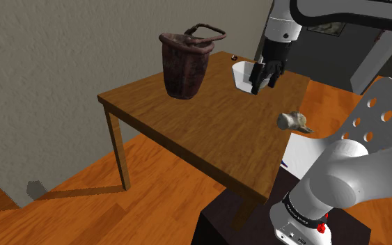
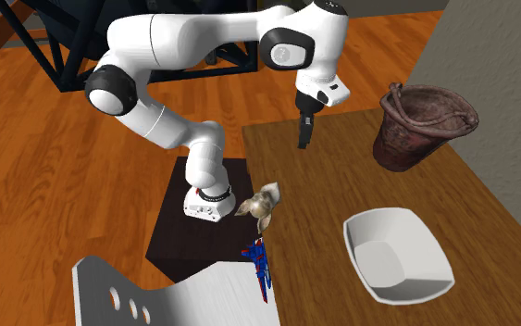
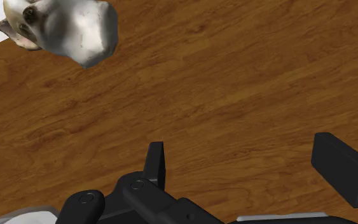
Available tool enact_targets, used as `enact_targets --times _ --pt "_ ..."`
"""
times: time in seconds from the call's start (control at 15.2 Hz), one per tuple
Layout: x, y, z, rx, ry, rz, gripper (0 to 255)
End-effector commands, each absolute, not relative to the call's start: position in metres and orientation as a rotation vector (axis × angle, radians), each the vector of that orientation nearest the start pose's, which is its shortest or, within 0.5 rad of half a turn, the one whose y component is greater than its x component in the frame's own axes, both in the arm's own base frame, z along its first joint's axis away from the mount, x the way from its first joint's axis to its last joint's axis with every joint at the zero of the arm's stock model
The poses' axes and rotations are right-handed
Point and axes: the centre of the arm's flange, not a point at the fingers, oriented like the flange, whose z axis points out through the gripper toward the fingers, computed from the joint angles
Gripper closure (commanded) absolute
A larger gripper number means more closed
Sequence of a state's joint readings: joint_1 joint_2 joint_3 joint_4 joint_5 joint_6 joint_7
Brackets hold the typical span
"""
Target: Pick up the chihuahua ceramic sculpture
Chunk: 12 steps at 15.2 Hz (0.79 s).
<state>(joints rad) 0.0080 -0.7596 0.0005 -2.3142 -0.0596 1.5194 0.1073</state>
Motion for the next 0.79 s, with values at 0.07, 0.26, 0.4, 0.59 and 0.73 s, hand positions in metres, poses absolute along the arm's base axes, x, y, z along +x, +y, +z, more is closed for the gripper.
enact_targets --times 0.07,0.26,0.4,0.59,0.73 --pt "0.297 -0.010 0.593 -3.205 0.126 0.039 0" --pt "0.264 -0.028 0.577 -3.222 0.018 0.005 0" --pt "0.242 -0.041 0.567 -3.230 -0.054 -0.018 0" --pt "0.211 -0.064 0.551 -3.240 -0.164 -0.053 0" --pt "0.191 -0.080 0.540 -3.244 -0.237 -0.076 0"
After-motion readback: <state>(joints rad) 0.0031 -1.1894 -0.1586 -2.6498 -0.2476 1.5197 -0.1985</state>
